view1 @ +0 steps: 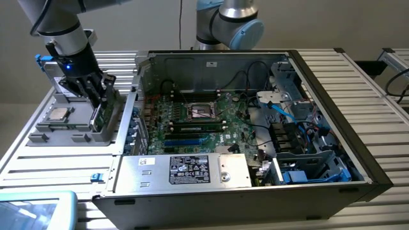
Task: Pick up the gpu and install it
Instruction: 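Pick up the gpu and move the gpu toward the slot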
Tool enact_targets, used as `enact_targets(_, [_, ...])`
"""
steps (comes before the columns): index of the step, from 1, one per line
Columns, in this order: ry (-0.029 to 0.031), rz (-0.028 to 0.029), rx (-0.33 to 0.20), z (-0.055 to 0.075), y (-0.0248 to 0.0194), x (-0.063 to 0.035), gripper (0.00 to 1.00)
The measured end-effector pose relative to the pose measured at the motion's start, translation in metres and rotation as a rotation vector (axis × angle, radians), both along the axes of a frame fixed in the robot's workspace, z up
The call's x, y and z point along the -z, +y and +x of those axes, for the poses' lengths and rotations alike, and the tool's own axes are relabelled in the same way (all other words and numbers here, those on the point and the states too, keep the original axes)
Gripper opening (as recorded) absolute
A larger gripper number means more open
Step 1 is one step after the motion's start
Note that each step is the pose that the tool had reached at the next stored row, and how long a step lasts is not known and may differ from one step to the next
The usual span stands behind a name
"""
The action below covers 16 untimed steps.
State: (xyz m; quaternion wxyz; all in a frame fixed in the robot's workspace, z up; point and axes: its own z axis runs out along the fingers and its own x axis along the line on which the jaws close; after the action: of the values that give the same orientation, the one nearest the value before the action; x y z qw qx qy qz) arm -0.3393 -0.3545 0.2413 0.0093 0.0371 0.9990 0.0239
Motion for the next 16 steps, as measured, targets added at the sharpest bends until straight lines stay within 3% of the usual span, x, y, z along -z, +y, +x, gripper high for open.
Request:
enact_targets(5, [-0.0008,0.0004,0.0,0.0002,0.0,0.0061,0.27])
enact_targets(14, [-0.0014,0.0007,0.0,0.0002,0.0,0.0063,0.27])
enact_targets(16, [-0.0043,0.0027,0.0,0.0005,0.0002,0.0024,0.27])
